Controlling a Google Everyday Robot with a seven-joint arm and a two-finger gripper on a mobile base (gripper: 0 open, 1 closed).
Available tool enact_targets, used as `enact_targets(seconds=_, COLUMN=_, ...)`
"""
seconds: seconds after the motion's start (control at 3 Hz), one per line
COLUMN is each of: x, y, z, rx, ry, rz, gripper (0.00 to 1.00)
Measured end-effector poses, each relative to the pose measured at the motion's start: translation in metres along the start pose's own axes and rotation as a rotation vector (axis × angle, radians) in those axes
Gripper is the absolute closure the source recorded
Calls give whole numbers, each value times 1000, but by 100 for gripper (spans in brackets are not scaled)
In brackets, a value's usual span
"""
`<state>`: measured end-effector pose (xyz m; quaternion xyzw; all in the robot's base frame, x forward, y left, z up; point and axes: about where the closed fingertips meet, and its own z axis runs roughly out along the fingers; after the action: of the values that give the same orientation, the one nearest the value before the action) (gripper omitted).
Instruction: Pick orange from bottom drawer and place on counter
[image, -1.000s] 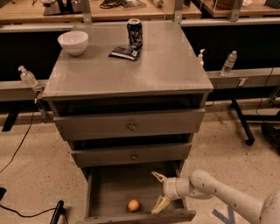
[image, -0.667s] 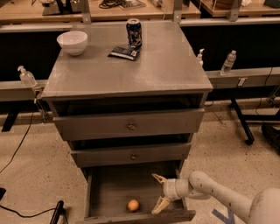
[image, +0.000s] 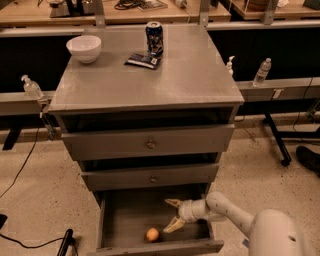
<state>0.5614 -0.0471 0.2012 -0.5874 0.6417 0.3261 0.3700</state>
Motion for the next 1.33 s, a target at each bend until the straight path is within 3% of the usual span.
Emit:
enact_targets(seconds=0.33, x=9, y=-9, z=20, rx=-13, ry=-19, rz=14, gripper=23)
enact_targets(seconds=1.33, x=11, y=37, z=68, rx=-164, ry=14, rz=-6, gripper=19)
